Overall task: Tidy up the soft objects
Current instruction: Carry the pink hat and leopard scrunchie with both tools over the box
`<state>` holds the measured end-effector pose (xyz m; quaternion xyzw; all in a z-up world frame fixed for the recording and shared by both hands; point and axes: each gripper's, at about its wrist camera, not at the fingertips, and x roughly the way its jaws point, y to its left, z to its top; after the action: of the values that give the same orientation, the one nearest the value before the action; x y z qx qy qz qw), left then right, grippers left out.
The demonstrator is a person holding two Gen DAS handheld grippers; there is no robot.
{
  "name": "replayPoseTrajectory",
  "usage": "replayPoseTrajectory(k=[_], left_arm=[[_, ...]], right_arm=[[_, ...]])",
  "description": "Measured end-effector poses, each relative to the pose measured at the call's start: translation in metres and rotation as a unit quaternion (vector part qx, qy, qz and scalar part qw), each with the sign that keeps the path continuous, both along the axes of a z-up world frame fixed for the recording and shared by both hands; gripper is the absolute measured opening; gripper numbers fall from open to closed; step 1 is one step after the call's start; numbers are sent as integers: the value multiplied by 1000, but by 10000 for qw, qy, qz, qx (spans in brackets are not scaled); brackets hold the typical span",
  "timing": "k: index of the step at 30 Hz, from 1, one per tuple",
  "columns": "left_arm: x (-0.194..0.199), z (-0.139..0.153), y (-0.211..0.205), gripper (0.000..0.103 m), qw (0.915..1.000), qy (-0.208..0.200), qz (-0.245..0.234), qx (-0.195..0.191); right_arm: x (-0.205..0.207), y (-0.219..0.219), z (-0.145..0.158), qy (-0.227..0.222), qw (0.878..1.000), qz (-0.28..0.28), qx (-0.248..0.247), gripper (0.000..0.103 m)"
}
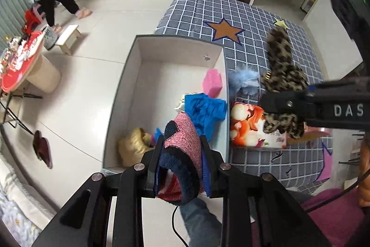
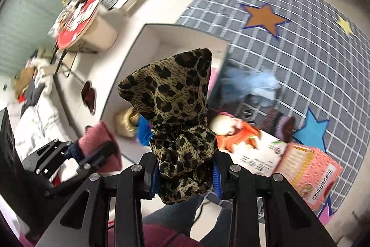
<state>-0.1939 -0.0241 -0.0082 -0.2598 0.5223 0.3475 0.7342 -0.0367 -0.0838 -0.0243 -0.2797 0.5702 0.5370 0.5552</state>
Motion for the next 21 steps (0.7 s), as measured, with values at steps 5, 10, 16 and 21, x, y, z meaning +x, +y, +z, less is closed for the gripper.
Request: replayPoseTrajectory(k=[5,10,16,21], left_arm=[[-11,9,0,30,9998,-7,101,199],[-19,15,8,30,9993,-58,203,301],[-22,16,9,30,9992,-50,208,344],[-28,14,10,30,9990,-71,308,316]], right_arm=[[-13,11,3,-26,9998,211,57,36],[-23,20,3,-31,9994,344,41,36],[-30,29,4,-87,9989,453,23,36],[-36,35,0,-105,9986,505,-68,36]])
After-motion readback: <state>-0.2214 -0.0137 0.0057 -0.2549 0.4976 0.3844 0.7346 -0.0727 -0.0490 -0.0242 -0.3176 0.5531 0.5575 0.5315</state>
